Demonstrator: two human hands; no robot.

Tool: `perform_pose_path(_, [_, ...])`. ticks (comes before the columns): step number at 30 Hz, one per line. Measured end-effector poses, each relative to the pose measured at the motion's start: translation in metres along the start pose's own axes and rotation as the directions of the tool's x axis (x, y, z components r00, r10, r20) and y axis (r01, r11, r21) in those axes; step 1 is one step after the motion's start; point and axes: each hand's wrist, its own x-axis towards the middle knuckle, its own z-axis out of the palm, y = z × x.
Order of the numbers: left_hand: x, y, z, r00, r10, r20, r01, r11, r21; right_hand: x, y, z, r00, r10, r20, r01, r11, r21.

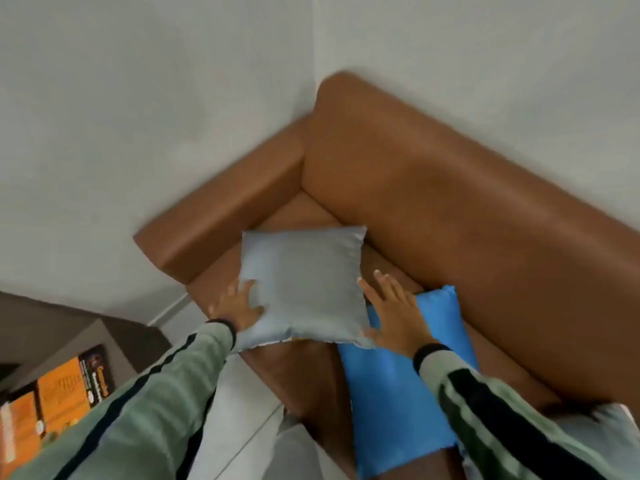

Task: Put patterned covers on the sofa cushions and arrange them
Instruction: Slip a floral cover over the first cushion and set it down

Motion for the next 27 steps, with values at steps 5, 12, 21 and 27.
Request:
perform_pose_path(5, [0.05, -0.068, 0.036, 0.957, -0.271, 0.104, 0.288, 0.842, -0.457, 0.057, -0.034, 0.092, 0.991, 0.059, 0.119, -0.055, 0.998, -0.042])
perform_pose_path(12, [0.068, -0.047, 0.014, 0.97, -0.109, 0.217, 0.219, 0.776, -0.591, 0.097, -0.048, 0.125, 0.976, 0.207, 0.07, -0.19, 0.962, -0.197])
perform_pose_path(21, [0.041, 0.048, -0.119, 0.937, 0.34, 0.083, -0.295, 0.896, -0.333, 0.137, 0.01, -0.023, 0.923, 0.359, -0.141, -0.174, 0.713, 0.679])
perform_pose_path(27, [0.087, 0.188, -0.152, 0.606, 0.736, -0.304, -0.783, 0.619, -0.062, 0.161, 0.061, -0.092, 0.954, 0.3, -0.004, -0.082, 0.275, 0.958])
